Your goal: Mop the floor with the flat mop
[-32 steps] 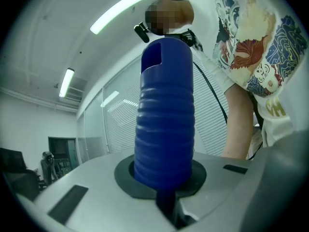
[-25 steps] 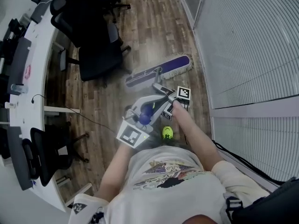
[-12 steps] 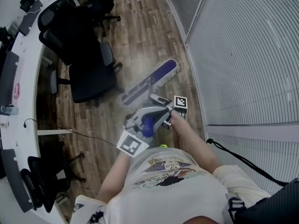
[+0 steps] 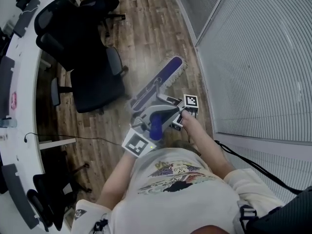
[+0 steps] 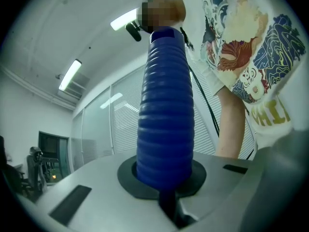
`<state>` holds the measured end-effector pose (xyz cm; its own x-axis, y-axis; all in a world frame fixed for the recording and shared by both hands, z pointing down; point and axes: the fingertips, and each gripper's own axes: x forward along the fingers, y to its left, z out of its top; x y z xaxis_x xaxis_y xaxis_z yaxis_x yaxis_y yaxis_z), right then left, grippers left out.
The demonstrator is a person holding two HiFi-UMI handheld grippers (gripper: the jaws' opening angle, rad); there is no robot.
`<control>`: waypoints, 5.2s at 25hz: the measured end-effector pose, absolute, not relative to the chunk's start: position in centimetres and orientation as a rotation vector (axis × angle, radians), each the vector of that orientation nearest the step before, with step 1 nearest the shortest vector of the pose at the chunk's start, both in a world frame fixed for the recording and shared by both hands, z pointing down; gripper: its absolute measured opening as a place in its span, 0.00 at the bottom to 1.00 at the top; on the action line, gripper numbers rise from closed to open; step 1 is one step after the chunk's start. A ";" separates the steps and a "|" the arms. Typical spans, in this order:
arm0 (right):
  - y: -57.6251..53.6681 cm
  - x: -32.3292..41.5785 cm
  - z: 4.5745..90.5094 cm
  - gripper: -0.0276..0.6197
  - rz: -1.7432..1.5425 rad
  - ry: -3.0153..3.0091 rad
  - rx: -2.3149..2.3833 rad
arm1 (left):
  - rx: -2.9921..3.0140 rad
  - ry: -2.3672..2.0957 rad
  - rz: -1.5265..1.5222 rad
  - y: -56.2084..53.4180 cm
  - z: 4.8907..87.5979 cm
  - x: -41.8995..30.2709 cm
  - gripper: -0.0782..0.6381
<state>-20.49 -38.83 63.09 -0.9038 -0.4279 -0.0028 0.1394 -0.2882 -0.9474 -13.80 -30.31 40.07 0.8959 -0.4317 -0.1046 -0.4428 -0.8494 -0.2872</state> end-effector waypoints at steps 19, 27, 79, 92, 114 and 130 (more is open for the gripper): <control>-30.1 -11.9 64.6 0.45 -2.190 1.457 -0.411 | -2.729 0.427 -0.114 -19.8 42.6 -3.1 0.10; -19.1 -6.8 64.3 0.45 -2.209 1.473 -0.315 | -2.730 0.490 -0.121 -9.3 42.2 2.8 0.10; 19.2 -5.7 62.9 0.45 -2.093 1.423 -0.369 | -2.811 0.300 0.058 28.8 39.4 1.4 0.11; 1.3 -5.8 62.8 0.45 -2.084 1.410 -0.385 | -2.800 0.447 0.074 10.2 39.1 1.2 0.11; -24.8 -2.9 64.5 0.45 -2.089 1.426 -0.297 | -2.710 0.562 -0.025 -15.5 42.1 5.7 0.11; -49.3 -11.8 63.2 0.46 -2.164 1.541 -0.286 | -2.695 0.668 0.074 -41.0 40.4 -4.0 0.11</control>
